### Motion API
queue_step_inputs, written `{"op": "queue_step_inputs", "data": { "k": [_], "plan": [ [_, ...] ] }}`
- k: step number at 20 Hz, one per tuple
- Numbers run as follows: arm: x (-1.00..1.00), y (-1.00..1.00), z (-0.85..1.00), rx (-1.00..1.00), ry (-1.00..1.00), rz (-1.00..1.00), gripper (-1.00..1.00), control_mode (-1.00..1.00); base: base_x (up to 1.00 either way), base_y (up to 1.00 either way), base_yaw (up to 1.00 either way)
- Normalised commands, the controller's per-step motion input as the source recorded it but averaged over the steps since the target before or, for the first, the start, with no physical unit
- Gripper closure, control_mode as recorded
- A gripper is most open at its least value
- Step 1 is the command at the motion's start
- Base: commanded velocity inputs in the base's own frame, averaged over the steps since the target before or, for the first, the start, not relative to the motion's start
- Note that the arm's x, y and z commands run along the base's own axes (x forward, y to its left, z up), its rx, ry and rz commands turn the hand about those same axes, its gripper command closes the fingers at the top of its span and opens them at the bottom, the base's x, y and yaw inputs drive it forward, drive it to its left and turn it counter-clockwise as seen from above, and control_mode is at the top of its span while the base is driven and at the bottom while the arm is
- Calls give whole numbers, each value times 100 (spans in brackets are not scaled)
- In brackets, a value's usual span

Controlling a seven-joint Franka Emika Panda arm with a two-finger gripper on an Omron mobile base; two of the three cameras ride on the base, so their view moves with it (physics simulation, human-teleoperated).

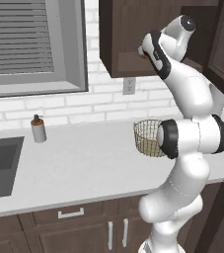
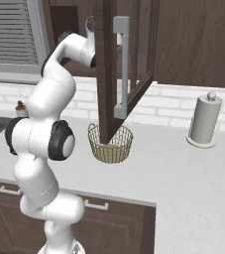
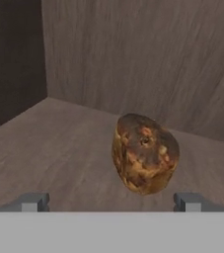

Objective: Open the cabinet, pick up the bread from the cabinet and place it in the basket. Then move the basket to the dining counter.

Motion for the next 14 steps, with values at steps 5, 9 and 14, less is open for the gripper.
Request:
{"op": "queue_step_inputs", "data": {
  "k": [5,9,14],
  "plan": [
    [36,-22,0,0,1,0,-100,-100,0,0,0],
    [23,-19,0,2,5,0,-100,-100,0,0,0],
    [27,-4,0,7,12,0,-100,-100,0,0,0]
  ]
}}
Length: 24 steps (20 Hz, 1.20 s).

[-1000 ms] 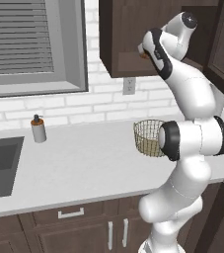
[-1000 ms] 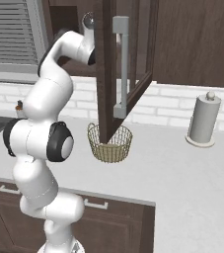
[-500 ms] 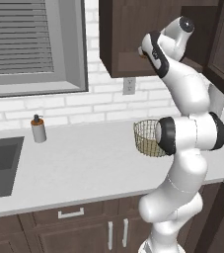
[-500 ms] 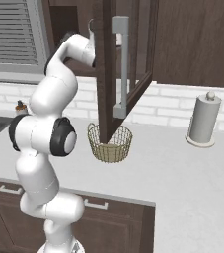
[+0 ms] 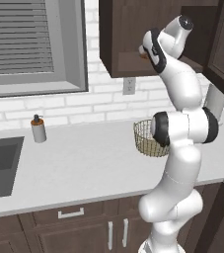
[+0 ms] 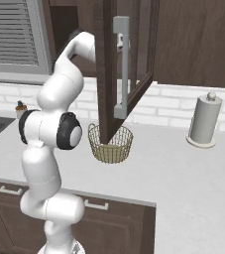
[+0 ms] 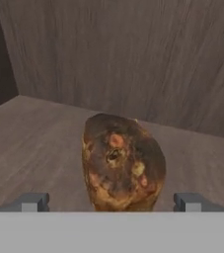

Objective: Open the cabinet, pick up the bread from the cabinet and place it in the basket. Then move the basket to the dining counter.

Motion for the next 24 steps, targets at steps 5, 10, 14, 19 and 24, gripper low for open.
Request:
{"op": "queue_step_inputs", "data": {
  "k": [5,10,14,19,24],
  "plan": [
    [20,0,0,6,8,0,-100,-100,0,0,0],
    [27,0,0,1,0,0,-100,-100,0,0,0],
    [27,0,0,0,0,0,-100,-100,0,0,0],
    [4,10,-1,0,0,0,-100,-100,0,0,0],
    [0,18,-14,0,0,0,100,-100,0,0,0]
  ]
}}
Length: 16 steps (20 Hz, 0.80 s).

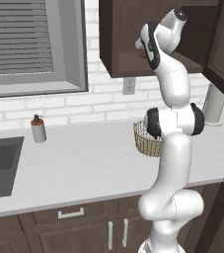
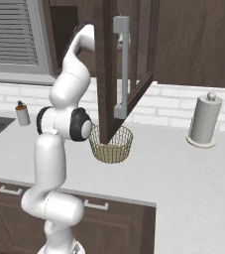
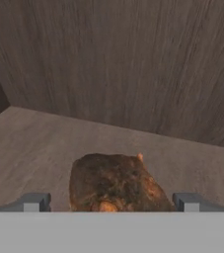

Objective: Open the cabinet, pick up the bread from the cabinet and place it in the basket. Then move the basket to the dining counter.

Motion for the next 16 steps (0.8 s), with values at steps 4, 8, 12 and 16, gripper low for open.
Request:
{"op": "queue_step_inputs", "data": {
  "k": [4,8,12,16],
  "plan": [
    [0,24,-33,0,0,0,100,-100,0,0,0],
    [0,3,-32,0,0,0,100,-100,0,0,0],
    [-19,0,-30,0,0,0,100,-100,0,0,0],
    [-79,0,-20,0,-3,0,100,-100,0,0,0]
  ]
}}
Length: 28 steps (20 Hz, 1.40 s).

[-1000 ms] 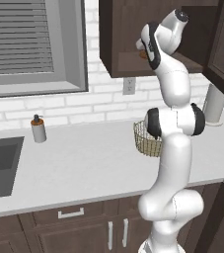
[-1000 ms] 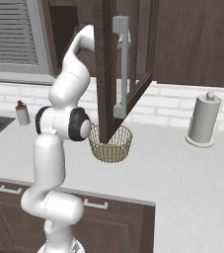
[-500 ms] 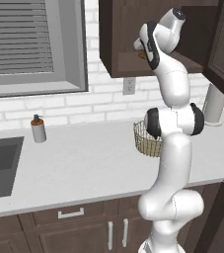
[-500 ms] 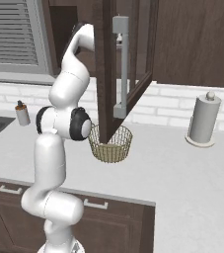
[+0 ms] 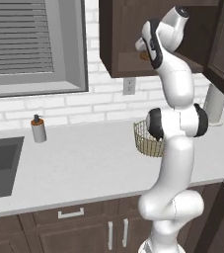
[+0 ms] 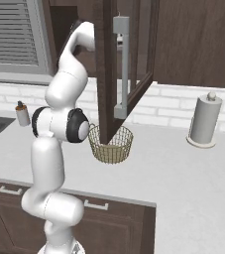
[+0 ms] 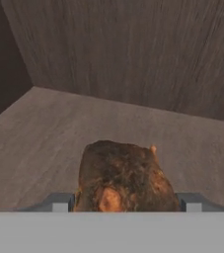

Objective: Open the cabinet, pick up the bread from the cabinet and place it in the basket. Then move the basket to the dining counter.

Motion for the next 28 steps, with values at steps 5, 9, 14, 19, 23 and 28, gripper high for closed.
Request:
{"op": "queue_step_inputs", "data": {
  "k": [5,9,14,19,23,28],
  "plan": [
    [-83,3,-18,0,-7,0,100,-100,0,0,0],
    [-97,5,-3,0,-12,0,100,-100,0,0,0],
    [-100,10,0,0,-13,0,100,-100,0,0,0],
    [-100,19,12,0,-4,-1,100,-100,0,0,0],
    [-100,7,43,0,4,-6,100,-100,0,0,0],
    [-100,35,-48,0,2,-12,100,-100,0,0,0]
  ]
}}
